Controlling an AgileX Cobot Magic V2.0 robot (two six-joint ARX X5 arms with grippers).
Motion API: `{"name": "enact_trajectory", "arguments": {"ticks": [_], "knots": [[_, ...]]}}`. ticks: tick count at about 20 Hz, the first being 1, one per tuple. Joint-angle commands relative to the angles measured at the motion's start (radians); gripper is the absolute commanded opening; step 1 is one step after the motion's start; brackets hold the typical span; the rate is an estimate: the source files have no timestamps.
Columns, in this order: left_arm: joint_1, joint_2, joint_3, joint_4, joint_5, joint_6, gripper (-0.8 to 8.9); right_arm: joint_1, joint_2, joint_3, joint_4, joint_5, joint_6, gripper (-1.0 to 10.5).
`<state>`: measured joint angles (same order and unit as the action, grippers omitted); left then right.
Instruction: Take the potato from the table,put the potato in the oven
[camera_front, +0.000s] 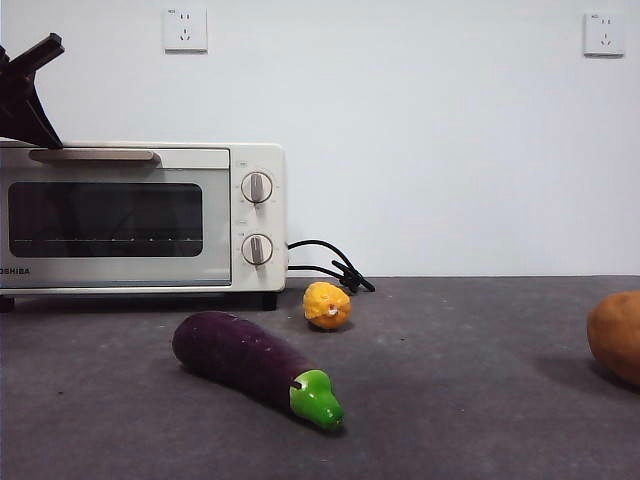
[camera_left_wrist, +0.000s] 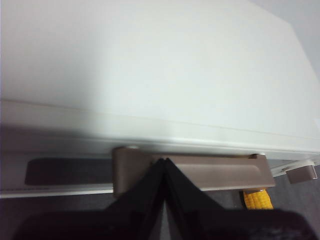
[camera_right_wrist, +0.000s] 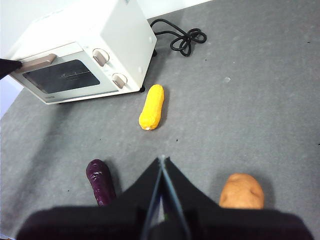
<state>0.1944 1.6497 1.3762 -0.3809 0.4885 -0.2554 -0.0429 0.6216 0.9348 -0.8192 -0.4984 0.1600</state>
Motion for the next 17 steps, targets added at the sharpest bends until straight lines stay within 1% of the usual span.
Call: {"name": "enact_trajectory", "arguments": {"ticks": [1,10,15,17], "knots": [[-0.003,0.014,-0.015,-0.061,-0.018,0.021,-0.08,0.003,-0.003,0.003,0.002,-0.004,-0.006,-0.1],[-0.016,0.014,-0.015,-0.170,-0.023,0.053,-0.08,0.003,-0.003,0.003,-0.016,-0.004,-0.006,-0.1],[-0.039,0.014,-0.015,-0.226,-0.092,0.089,-0.08,0.003,-0.004,0.003,-0.023,-0.005,-0.006,-0.1],[-0.046,0.014,-0.015,-0.245,-0.105,0.100,-0.08,0.003,-0.005,0.003,-0.023,-0.005,-0.006,-0.1]]}}
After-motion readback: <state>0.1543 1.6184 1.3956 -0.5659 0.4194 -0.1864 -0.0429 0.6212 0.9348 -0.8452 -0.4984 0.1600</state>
